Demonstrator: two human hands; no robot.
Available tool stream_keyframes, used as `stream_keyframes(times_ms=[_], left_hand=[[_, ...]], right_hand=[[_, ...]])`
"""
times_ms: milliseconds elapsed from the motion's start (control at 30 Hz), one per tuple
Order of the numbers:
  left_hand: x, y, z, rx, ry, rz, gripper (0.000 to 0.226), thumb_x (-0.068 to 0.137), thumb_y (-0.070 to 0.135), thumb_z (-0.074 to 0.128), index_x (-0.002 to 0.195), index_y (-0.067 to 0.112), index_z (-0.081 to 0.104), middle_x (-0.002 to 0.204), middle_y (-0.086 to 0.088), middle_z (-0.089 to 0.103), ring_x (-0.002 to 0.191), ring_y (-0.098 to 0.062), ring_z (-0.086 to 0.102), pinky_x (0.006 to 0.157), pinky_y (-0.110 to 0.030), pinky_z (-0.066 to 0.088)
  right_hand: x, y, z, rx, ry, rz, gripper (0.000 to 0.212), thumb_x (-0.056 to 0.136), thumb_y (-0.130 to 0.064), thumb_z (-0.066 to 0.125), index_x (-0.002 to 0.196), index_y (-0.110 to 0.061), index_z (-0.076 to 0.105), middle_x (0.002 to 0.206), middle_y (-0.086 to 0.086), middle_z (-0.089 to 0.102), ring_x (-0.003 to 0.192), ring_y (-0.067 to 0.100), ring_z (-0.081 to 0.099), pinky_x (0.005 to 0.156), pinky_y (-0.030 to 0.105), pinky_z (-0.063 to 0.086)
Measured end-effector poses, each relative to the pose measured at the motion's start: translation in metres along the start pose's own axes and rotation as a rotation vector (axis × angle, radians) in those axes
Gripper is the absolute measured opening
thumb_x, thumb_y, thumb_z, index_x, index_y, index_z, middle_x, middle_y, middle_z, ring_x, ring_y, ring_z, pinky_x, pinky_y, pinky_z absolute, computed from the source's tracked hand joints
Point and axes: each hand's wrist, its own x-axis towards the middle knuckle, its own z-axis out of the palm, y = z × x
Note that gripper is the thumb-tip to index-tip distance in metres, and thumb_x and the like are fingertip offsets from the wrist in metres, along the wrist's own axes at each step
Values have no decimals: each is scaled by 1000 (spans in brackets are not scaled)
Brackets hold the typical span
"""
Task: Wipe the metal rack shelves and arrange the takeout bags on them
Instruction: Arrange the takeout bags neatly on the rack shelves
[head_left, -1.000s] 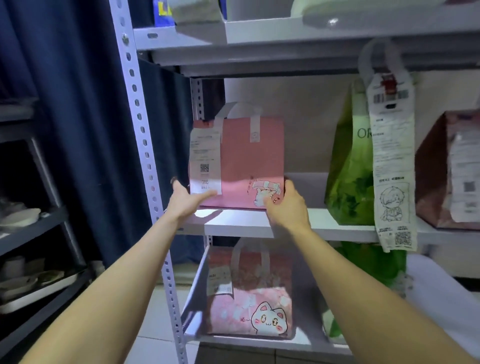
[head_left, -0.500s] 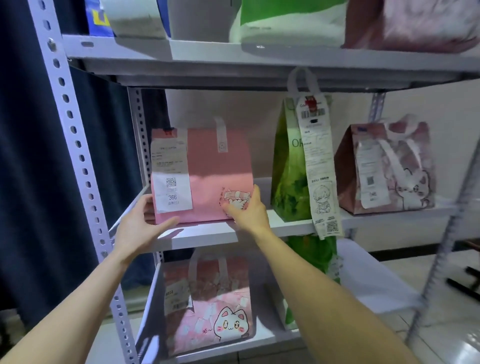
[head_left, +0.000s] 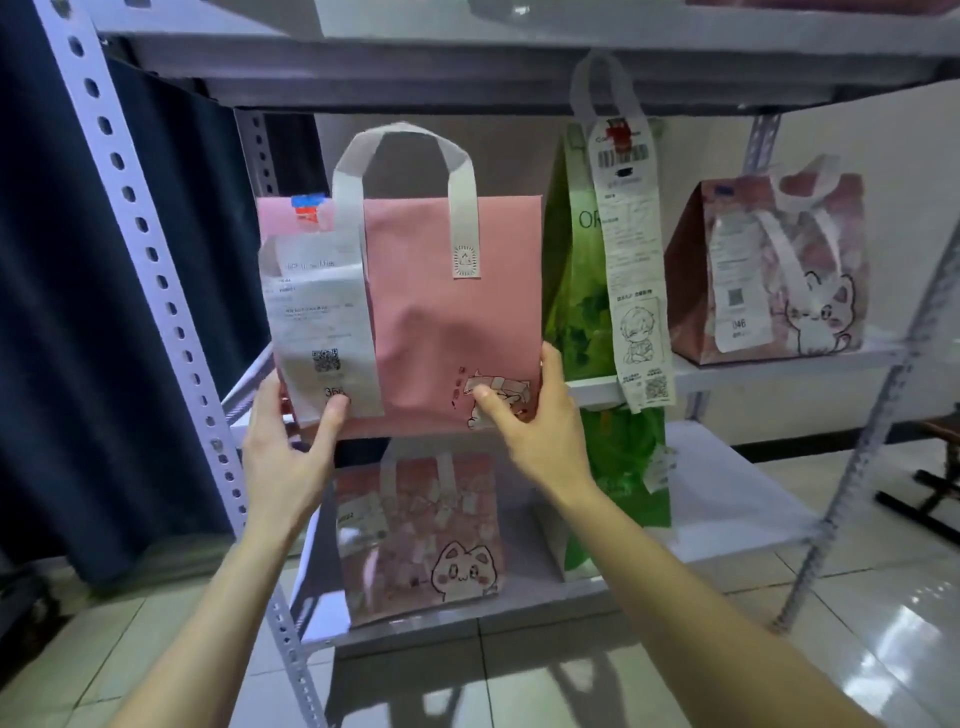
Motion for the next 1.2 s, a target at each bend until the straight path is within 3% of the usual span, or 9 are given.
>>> stream_keyframes(times_ms=[200,300,433,567,667,800,900,1067,1200], left_hand=[[-68,5,9,45,70,69,54,88,46,68,137,37,48,120,7,69,105,-20,69,93,-40,58],[-119,17,24,47,127,46,45,88,59,71,121,59,41,110,23,70,96,-5,71,83,-22,55],[-193,30,53,80,226,-5,44,89,68,71,119,54,41,108,36,65,93,9,67,76,-3,49],[-277,37,104,194,205,-210,81,82,87,64,131,25,44,107,11,65,88,-12,69,76,-34,59],[-318,48,143,250,95,-287,67,79,72,70,124,29,44,103,1,69,84,-27,73,72,-48,63],[-339,66,204,303,-27,-280,65,81,67,72,129,27,53,100,6,71,84,-12,72,72,-41,61],[-344,88,261,276,-104,-258,59,83,64,73,131,33,57,103,16,71,88,0,69,73,-37,61],[-352,105,361,286,-260,-197,55,87,69,72,127,34,56,106,17,74,85,-9,72,72,-37,62],[-347,103,435,313,-376,-179,50,96,62,71,131,34,50,106,9,78,84,-18,74,69,-40,60]], right_hand=[[-39,27,-35,97,-17,-82,63,91,-46,78,143,-34,44,125,-15,69,117,7,67,102,42,58],[-54,56,-55,132,-53,-126,56,88,-28,80,133,-36,46,120,-16,69,113,8,68,97,41,60],[-76,96,-86,128,-107,-138,63,88,-36,84,137,-36,45,121,-14,68,110,6,68,92,35,60],[-108,147,-133,107,-196,-68,55,88,-42,74,136,-35,48,115,-16,66,100,6,65,84,36,60],[-131,192,-178,114,-208,32,51,86,-38,76,129,-42,49,109,-22,65,99,4,65,78,22,55],[-149,255,-238,99,-129,169,48,87,-40,82,124,-42,51,105,-21,68,97,2,67,72,10,48],[-150,295,-279,62,-70,266,52,84,-52,80,126,-49,51,107,-23,69,97,-1,68,78,25,57],[-130,367,-348,14,26,331,62,79,-57,80,132,-43,51,110,-20,72,97,0,71,75,20,57],[-98,414,-380,-78,60,381,53,80,-44,83,121,-48,49,104,-20,70,91,3,70,75,31,59]])
